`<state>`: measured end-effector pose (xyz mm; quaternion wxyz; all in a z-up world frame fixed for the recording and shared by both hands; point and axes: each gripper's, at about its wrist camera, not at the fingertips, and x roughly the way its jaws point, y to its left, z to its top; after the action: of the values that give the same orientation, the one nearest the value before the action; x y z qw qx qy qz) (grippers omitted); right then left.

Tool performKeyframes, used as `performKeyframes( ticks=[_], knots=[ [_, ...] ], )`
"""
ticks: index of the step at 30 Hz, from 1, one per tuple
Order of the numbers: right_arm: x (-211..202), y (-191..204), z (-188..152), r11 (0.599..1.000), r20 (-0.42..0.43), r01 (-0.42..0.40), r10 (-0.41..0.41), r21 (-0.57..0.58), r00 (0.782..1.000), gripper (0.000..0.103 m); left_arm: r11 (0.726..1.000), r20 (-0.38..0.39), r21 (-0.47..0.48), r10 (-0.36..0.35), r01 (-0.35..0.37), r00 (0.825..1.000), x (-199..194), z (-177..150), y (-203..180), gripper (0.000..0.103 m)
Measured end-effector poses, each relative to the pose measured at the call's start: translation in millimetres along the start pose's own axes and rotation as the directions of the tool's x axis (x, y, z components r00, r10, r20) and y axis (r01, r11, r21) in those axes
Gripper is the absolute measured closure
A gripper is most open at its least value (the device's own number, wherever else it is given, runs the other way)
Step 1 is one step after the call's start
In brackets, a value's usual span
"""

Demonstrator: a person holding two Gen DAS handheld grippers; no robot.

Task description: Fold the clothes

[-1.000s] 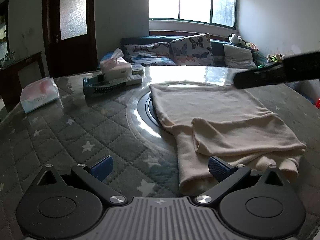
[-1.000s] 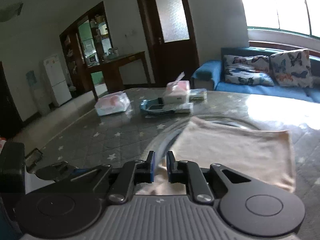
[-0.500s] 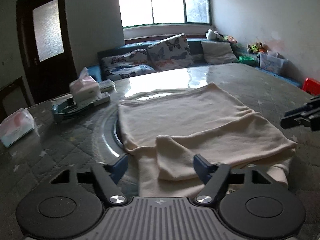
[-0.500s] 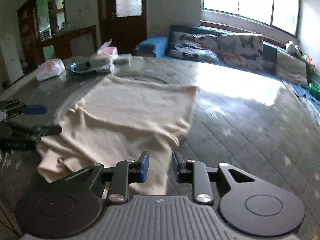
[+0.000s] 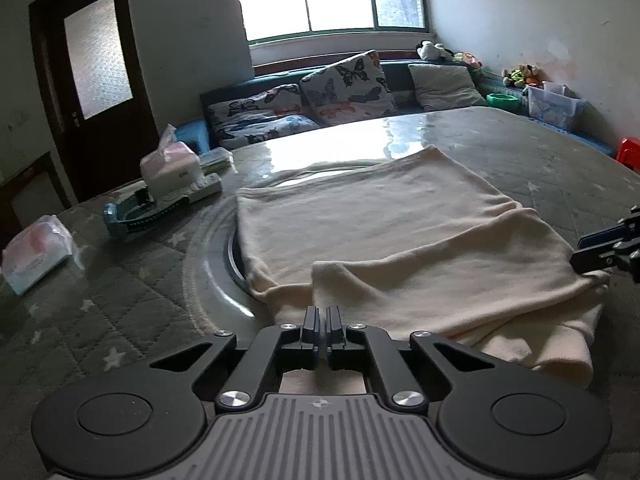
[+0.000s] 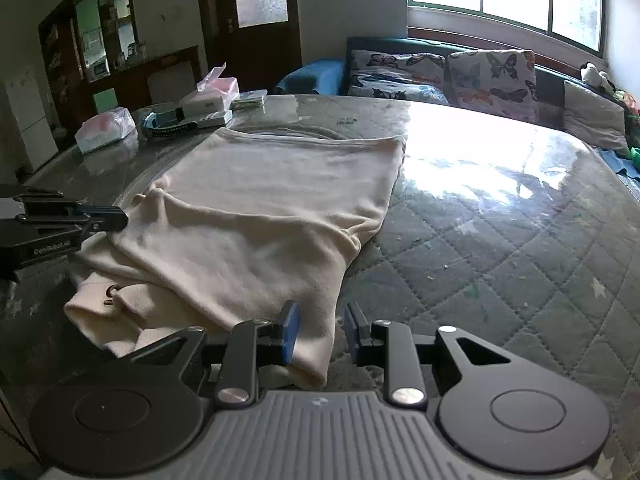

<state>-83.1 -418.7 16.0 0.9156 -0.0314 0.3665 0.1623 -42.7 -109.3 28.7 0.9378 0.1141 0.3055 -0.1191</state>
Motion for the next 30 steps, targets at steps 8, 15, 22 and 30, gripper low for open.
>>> performKeyframes(
  ticks=[8, 15, 22, 30],
  knots=[
    [8.0, 1.3, 25.2, 1.0, 0.051, -0.008, 0.008, -0.013, 0.999, 0.078, 0.999, -0.012, -0.038, 0.003, -0.004, 1.0, -8.5, 2.2, 12.0, 0.097],
    [29.1, 14.4, 38.5, 0.999, 0.051, -0.033, 0.034, -0.034, 0.998, 0.078, 0.998, -0.016, -0.055, -0.044, 0.043, 0.999, 0.9, 8.8, 5.4, 0.065],
    [34.0, 19.5, 36.1, 0.999, 0.039, -0.037, 0.039, -0.039, 0.998, 0.072, 0.998, -0.03, -0.034, -0.053, 0.052, 0.998, 5.9, -0.1, 1.0, 0.093],
    [27.6, 20.1, 34.8, 0.998, 0.052, -0.044, 0.047, -0.047, 0.998, 0.072, 0.985, -0.038, -0.142, -0.102, 0.096, 0.994, -17.1, 16.3, 17.7, 0.101]
  ],
)
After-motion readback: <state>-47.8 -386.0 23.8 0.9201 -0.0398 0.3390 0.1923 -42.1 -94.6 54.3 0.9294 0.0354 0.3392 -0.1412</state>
